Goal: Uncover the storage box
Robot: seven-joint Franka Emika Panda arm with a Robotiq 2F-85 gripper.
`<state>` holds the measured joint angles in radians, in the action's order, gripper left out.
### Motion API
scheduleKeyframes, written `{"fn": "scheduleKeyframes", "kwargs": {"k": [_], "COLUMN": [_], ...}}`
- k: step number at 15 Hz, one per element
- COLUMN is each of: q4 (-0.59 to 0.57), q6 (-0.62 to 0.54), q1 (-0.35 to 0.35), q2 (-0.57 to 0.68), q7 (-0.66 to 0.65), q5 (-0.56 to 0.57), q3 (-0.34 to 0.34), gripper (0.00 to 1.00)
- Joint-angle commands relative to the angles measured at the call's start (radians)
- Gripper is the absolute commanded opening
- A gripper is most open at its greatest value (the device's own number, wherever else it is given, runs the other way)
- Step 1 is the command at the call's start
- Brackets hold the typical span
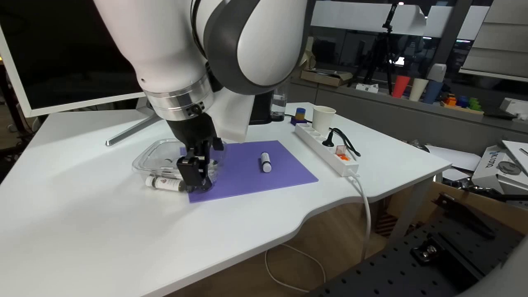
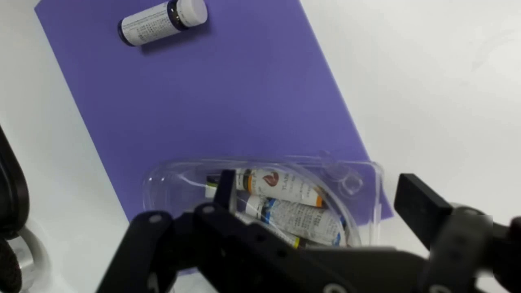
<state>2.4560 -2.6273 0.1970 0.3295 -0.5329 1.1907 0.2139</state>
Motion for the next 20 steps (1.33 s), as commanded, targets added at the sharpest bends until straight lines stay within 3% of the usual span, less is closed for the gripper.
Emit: {"fn": "scheduleKeyframes", "kwargs": {"k": [1, 4, 16, 20], "q4": [0.009, 0.013, -0.003, 0.001], "q6": [-0.028, -0.035, -0.023, -0.009], "q1": [-0.002, -0.021, -0.036, -0.045], "q2": [-0.022, -0.046, -0.057, -0.057], "q7": [0.091, 0.135, 0.164, 0.209], "q5": [-0.121, -0.172, -0.172, -0.219], "q3": [-0.008, 0.010, -0.002, 0.008], "gripper": [1.00, 1.00, 1.00, 1.00]}}
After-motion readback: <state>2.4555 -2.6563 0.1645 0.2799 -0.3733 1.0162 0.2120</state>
